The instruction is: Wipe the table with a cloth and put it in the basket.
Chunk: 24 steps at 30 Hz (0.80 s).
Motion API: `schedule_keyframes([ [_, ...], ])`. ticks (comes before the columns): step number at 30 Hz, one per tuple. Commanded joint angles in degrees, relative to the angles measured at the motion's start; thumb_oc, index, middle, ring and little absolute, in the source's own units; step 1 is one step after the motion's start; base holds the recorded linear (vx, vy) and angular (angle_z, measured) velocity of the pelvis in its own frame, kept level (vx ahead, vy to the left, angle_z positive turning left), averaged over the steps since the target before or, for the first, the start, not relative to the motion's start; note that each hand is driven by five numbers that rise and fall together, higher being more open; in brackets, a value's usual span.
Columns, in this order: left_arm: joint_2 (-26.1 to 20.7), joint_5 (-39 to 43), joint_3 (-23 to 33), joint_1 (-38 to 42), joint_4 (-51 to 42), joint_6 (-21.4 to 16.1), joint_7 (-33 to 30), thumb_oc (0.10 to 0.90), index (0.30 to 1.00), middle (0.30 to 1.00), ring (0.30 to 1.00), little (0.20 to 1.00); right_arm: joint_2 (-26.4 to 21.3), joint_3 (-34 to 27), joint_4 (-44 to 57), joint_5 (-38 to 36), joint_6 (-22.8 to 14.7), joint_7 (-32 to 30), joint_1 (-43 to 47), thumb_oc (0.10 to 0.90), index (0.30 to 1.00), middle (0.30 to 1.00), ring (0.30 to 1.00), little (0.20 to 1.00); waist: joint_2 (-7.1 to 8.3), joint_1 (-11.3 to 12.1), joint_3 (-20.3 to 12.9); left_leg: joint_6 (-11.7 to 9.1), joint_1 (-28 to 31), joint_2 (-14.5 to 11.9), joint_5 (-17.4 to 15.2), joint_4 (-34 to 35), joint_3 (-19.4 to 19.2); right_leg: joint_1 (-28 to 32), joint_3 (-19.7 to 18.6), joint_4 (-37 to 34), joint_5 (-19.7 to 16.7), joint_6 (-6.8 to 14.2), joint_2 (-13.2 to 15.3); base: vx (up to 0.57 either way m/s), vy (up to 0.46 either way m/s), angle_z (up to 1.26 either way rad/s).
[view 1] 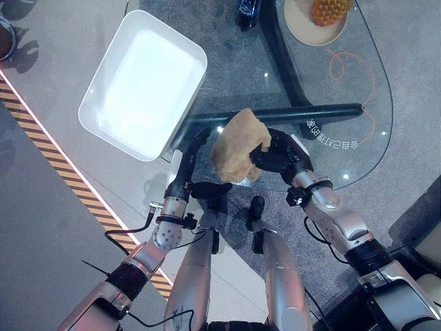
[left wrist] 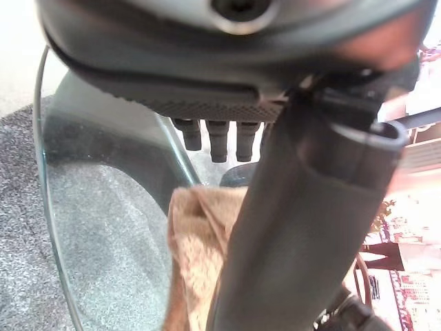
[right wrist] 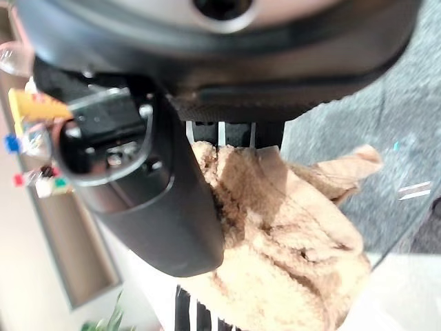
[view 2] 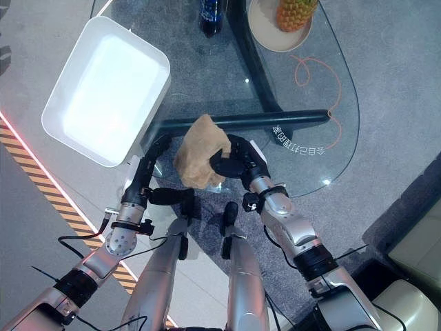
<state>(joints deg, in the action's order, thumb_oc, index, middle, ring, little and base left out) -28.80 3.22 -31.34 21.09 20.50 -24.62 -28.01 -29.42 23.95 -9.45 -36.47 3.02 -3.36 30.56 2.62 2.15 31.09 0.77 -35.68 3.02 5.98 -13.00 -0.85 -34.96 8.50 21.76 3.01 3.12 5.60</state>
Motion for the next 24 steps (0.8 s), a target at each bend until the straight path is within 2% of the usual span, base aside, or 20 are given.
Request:
schedule_keyframes([
  [1, 0.2, -2.37, -0.56, 1.14, -7.93, -5.22, 1.59, 0.8, 0.9, 0.9, 0.9, 0.9, -0.69, -0.4, 12.22, -2.13, -5.14, 5.47, 3.66, 0.1, 0.3, 0.3, 0.3, 0.2, -0.58, 0.22, -1.3, 1.24, 3.18, 0.48, -8.22, -3.71, -0.93, 1.07, -2.04, -3.59, -3.52, 1.36, -1.89, 0.0, 0.0, 0.0],
  [7, -0.07, -0.95, -2.13, 2.78, -8.62, -4.3, 5.24, 0.8, 0.9, 0.9, 0.9, 0.9, -1.35, 3.74, 13.96, -0.99, -1.23, 11.76, 5.46, 0.1, 0.3, 0.3, 0.3, 0.2, -0.59, 0.38, -1.3, 1.23, 3.43, 0.63, -7.84, -3.31, -0.81, 1.27, -2.09, -4.01, -3.8, 1.39, -1.86, 0.0, 0.0, 0.0],
  [12, -0.57, 0.36, -3.5, 4.15, -8.39, -3.72, 6.45, 0.8, 0.9, 0.9, 0.9, 0.9, -2.32, 7.63, 16.48, 0.65, 0.33, 17.53, 7.7, 0.1, 0.3, 0.3, 0.3, 0.2, -0.71, 0.53, -1.3, 1.25, 3.06, 0.82, -7.33, -3.3, -0.7, 0.98, -2.06, -4.18, -4.15, 1.33, -1.69, 0.0, 0.0, 0.0],
  [17, -0.38, 1.69, -4.01, 5.12, -7.28, -3.16, 6.79, 0.8, 0.9, 0.9, 0.9, 0.9, -2.81, 11.27, 18.48, 2.92, 0.39, 22.95, 10.82, 0.1, 0.3, 0.3, 0.3, 0.2, -0.79, 1.04, -1.3, 1.18, 2.61, 1.17, -7.29, -3.79, -0.38, 0.88, -1.93, -4.26, -4.12, 1.34, -1.52, 0.0, 0.0, 0.0],
  [24, -0.34, 2.3, -4.25, 5.49, -6.0, -2.65, 7.86, 0.8, 0.9, 0.9, 0.9, 0.9, -3.52, 12.98, 20.35, 2.46, -1.29, 27.18, 13.04, 0.1, 0.3, 0.3, 0.3, 0.2, -0.57, 1.44, -1.3, 1.08, 2.22, 1.38, -7.05, -3.97, 0.11, 0.72, -1.73, -4.41, -4.36, 1.41, -1.42, 0.0, -0.007, 0.02],
])
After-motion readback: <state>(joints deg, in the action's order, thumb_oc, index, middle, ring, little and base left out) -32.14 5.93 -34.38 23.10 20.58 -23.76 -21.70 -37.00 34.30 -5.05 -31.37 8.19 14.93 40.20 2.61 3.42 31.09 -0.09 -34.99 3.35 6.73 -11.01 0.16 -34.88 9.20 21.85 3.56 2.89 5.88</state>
